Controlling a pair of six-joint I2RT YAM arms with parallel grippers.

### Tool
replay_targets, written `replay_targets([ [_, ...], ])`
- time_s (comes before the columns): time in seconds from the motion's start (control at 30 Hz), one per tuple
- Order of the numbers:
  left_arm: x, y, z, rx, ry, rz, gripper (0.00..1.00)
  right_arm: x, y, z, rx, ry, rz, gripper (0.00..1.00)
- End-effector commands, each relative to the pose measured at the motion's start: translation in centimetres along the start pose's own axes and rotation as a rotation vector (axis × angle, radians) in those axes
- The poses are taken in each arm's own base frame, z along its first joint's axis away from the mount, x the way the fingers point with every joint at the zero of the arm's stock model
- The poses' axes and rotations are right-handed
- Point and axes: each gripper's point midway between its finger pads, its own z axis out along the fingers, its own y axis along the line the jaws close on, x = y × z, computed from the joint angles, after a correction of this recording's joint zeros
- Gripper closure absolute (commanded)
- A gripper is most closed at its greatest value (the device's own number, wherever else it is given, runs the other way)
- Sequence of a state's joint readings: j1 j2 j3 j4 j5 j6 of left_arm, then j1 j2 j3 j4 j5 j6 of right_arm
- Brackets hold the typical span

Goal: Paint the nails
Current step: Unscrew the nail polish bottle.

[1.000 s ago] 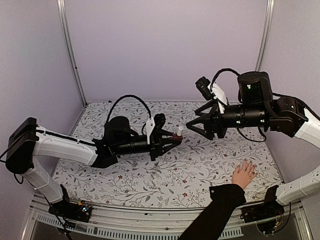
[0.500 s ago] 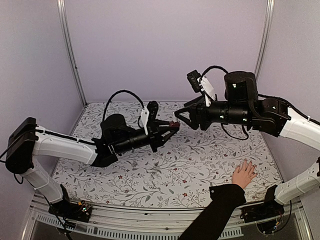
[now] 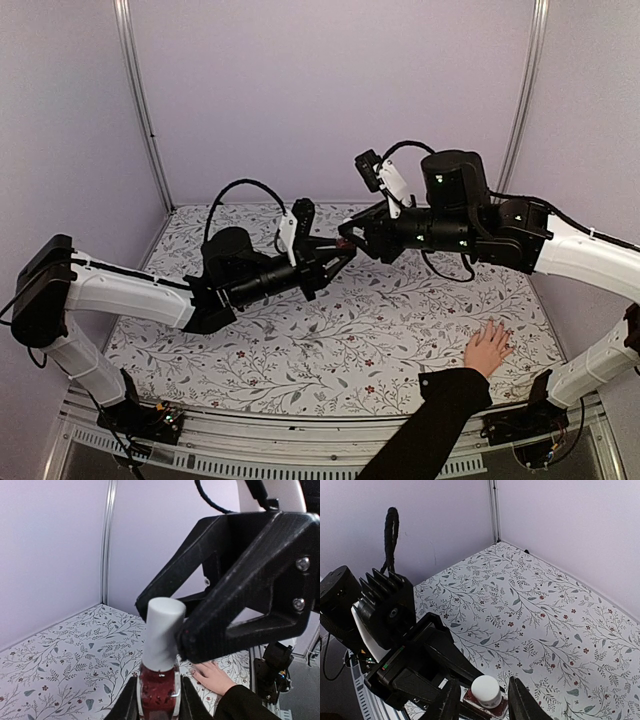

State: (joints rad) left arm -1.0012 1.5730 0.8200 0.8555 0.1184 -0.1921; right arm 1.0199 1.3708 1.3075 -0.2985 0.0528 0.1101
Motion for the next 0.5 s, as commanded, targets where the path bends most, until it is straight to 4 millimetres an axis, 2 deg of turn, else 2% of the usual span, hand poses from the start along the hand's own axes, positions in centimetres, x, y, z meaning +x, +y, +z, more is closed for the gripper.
replay_targets([
  [0.0, -1.9, 0.0, 0.4, -0.001, -0.06, 0.009, 1.0, -0.9, 0.0, 0.5, 0.002, -0.033, 0.006, 0.69],
  [0.13, -2.0, -0.3, 0.3, 0.009, -0.06, 0.016, 1.0, -0.7, 0.2, 0.7, -0.011, -0.027, 0.004, 0.78],
  [0.27, -2.2, -1.0, 0.0, 0.044, -0.055, 0.039, 1.0, -0.9, 0.4, 0.2, -0.028, -0.033, -0.005, 0.94],
  [0.47, -2.7, -3.8, -1.1, 0.207, -0.06, 0.085, 1.0, -1.1, 2.1, -1.2, -0.131, -0.053, -0.04, 1.0],
])
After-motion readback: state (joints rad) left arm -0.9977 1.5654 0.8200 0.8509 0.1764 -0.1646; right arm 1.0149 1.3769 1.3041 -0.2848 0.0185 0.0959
